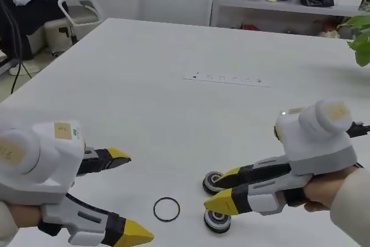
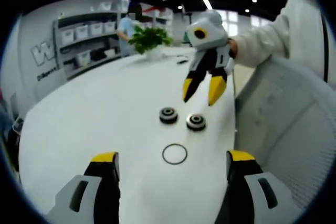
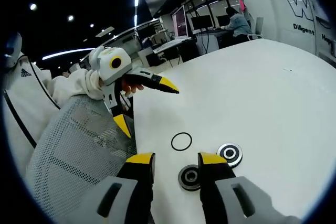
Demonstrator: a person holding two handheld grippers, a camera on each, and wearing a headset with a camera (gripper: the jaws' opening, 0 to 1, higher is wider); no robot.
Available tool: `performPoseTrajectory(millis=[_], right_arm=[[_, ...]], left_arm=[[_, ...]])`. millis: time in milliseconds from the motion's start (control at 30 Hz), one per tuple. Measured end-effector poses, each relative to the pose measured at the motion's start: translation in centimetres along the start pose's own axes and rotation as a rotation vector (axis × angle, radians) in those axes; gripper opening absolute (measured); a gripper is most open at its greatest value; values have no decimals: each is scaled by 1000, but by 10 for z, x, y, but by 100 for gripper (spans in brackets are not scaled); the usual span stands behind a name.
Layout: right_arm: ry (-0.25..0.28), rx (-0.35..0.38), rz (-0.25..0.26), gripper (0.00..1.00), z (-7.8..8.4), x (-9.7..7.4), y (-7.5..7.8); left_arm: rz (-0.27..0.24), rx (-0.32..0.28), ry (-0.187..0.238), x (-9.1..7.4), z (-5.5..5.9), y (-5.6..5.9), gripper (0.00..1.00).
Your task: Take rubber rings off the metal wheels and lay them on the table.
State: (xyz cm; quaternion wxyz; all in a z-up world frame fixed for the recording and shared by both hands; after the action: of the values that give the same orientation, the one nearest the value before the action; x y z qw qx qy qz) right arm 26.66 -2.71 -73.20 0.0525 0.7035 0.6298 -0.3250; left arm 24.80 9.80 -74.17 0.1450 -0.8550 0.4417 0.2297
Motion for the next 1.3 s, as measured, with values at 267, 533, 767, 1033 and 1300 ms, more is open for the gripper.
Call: performPoseTrajectory(millis=[267,533,767,1033,1300], right_arm=[[53,-2,51,35,5,-26,8],[76,5,94,33,12,-39,12],[74,3,101,33,21,-37,12],[66,11,99,32,31,-31,16],[51,9,89,32,38,-23,19]], left_arm=[[-3,-2,16,-2,-6,-1,85],[19,45,39,-10,-28,0,86],[54,91,61,-5,-48,7,87],[85,146,68,-4,-69,9,86],[115,165,72,11,-80,12,82]])
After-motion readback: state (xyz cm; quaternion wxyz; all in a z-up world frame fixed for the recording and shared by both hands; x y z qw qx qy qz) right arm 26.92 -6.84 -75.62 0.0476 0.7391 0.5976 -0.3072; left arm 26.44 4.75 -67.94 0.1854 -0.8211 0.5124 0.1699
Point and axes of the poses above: the centre of the closed fingertips' face, and the gripper's own axes: x roughly forward along the fingers, y roughly to its right, z roughly out of its underside, the point moved 2 cm from there along -x, roughly backward along the fingers, and after that the axes turned 3 degrees about -z, right-handed, at the moved point
